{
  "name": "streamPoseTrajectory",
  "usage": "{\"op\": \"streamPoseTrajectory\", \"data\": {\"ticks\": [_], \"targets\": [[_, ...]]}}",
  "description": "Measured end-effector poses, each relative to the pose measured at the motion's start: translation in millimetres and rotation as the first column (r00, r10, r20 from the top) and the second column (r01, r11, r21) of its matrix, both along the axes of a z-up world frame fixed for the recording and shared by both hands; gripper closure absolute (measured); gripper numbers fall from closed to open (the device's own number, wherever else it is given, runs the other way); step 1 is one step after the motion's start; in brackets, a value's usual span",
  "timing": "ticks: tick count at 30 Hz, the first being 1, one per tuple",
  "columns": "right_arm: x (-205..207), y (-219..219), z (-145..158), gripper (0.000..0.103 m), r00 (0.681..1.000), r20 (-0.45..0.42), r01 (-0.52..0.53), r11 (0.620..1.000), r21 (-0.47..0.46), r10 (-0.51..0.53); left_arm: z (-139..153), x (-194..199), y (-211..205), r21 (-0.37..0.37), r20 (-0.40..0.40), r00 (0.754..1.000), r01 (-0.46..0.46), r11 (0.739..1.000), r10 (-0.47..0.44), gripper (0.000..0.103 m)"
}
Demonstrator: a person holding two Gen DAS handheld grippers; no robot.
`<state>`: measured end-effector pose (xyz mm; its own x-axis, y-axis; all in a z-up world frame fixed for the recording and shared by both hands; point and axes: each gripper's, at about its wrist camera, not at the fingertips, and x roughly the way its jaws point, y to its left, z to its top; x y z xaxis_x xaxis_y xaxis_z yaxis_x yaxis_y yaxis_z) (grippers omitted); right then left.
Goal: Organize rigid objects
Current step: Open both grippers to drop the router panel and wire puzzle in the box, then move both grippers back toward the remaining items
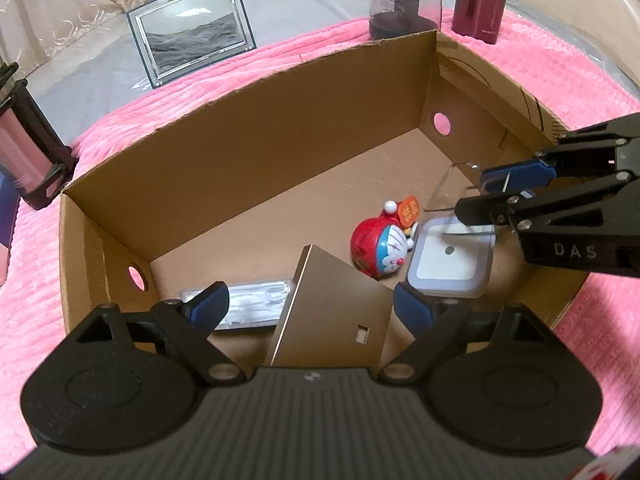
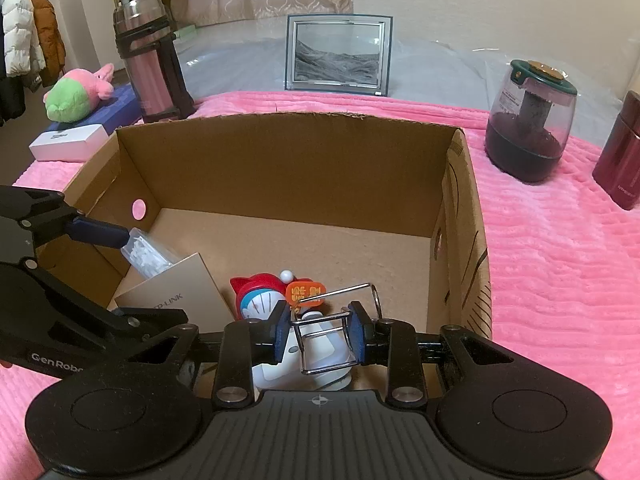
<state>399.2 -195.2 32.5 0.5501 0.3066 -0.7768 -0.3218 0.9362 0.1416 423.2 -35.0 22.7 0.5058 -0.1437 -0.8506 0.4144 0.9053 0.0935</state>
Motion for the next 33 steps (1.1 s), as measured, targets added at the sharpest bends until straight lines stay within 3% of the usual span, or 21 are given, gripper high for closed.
{"op": "streamPoseTrajectory", "data": {"ticks": [8, 18, 25, 33], "targets": [[-0.5, -1.1, 2.0, 0.076, 1.000, 0.003, 0.001, 1.000, -0.006, -0.001, 3.4, -2.6, 3.3, -0.012, 0.011, 1.000, -0.008, 1.000, 0.008, 0.017], [-10.4, -3.8, 12.0, 0.076, 1.000, 0.029, 0.006, 1.000, 0.014, -0.006, 21.2, -19.7, 10.3, -0.047, 0.080, 0.997, -0.016, 0.999, 0.020, 0.017], [-38.5, -3.2, 39.5, 0.076, 0.996, 0.091, -0.003, 1.000, 0.025, 0.001, 49.1, -50.1, 23.4, -0.105, 0.159, 0.986, -0.036, 0.994, 0.052, 0.016], [-90.8, -0.1, 80.1, 0.076, 0.983, 0.185, -0.021, 0.999, 0.033, 0.015, 85.2, -111.7, 46.7, -0.182, 0.280, 0.956, -0.042, 0.982, 0.093, 0.012]]}}
